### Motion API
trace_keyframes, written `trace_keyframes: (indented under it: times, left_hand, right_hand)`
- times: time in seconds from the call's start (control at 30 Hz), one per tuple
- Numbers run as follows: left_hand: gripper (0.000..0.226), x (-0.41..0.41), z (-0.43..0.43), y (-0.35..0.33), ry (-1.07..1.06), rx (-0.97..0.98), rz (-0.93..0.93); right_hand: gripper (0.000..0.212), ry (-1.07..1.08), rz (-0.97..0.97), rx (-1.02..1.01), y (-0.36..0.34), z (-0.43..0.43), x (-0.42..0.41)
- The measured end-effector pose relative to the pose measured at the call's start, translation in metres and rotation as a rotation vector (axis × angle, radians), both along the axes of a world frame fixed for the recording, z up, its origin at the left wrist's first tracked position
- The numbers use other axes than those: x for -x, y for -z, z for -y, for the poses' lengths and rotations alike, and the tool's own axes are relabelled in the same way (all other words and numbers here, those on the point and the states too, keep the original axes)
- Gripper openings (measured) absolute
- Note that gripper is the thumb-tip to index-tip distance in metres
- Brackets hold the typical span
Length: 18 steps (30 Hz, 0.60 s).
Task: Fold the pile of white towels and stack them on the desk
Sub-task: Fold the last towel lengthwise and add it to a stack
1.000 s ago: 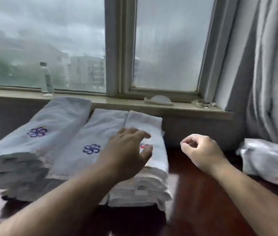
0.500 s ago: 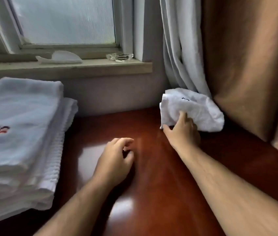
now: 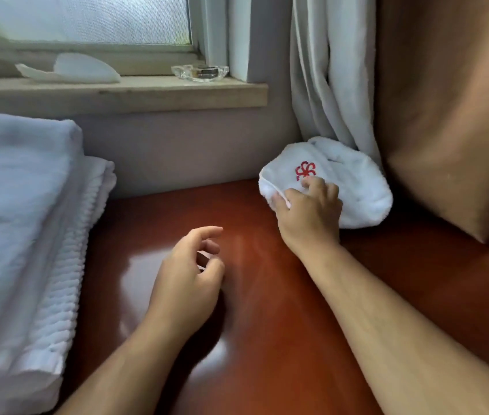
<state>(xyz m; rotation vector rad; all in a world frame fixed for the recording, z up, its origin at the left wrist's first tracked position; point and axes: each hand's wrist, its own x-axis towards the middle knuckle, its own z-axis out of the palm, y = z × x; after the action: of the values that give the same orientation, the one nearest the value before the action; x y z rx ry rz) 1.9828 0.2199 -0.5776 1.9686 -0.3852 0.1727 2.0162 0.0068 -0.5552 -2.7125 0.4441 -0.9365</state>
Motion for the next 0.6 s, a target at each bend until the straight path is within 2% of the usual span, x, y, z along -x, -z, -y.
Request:
trace_keyframes:
  times: [0.03, 0.07, 0.13, 0.17, 0.23, 0.33, 0.4, 0.43, 0.47, 0.5, 0.53, 0.6]
  left_hand:
    - [0.042, 0.000, -0.001, -0.001, -0.005, 0.013, -0.013]
    - [0.043, 0.002, -0.002, -0.002, -0.010, 0.032, -0.021]
    - [0.038, 0.009, -0.002, -0.004, -0.021, 0.065, -0.019]
    - [0.036, 0.013, -0.002, -0.006, -0.017, 0.067, -0.031]
    - [0.051, 0.026, -0.004, -0.011, 0.032, 0.030, -0.120]
    - [0.099, 0.050, -0.014, -0.020, 0.115, 0.015, -0.203]
    - [0.124, 0.066, -0.023, -0.031, 0.091, 0.043, -0.217]
    - [0.122, 0.073, -0.027, -0.038, 0.069, 0.078, -0.191]
    - [0.104, 0.076, -0.029, -0.044, 0.049, 0.113, -0.133]
    - [0.072, 0.080, -0.031, -0.053, 0.034, 0.116, -0.068]
    - [0.050, 0.086, -0.031, -0.065, 0.016, 0.094, 0.005]
    - [0.044, 0.098, -0.028, -0.085, 0.034, 0.055, 0.082]
  right_hand:
    - [0.043, -0.026, 0.046, -0.056, -0.003, -0.007, 0.009]
    - [0.043, -0.062, 0.054, -0.230, -0.008, -0.013, 0.019]
    - [0.041, -0.120, -0.015, -0.711, -0.022, -0.022, 0.041]
    - [0.039, -0.145, -0.053, -0.855, -0.029, -0.025, 0.052]
    - [0.040, -0.227, -0.113, -0.901, -0.045, -0.032, 0.076]
    - [0.040, -0.414, -0.016, -0.956, -0.085, -0.054, 0.107]
    - [0.038, -0.576, 0.039, -1.119, -0.117, -0.064, 0.125]
    - [0.039, -0.677, 0.081, -1.246, -0.132, -0.065, 0.134]
    - [0.042, -0.776, 0.124, -1.398, -0.143, -0.065, 0.143]
    - [0.048, -0.865, 0.168, -1.511, -0.150, -0.062, 0.151]
    - [0.058, -0.951, 0.194, -1.546, -0.153, -0.056, 0.158]
    - [0.072, -0.970, 0.179, -1.337, -0.146, -0.042, 0.172]
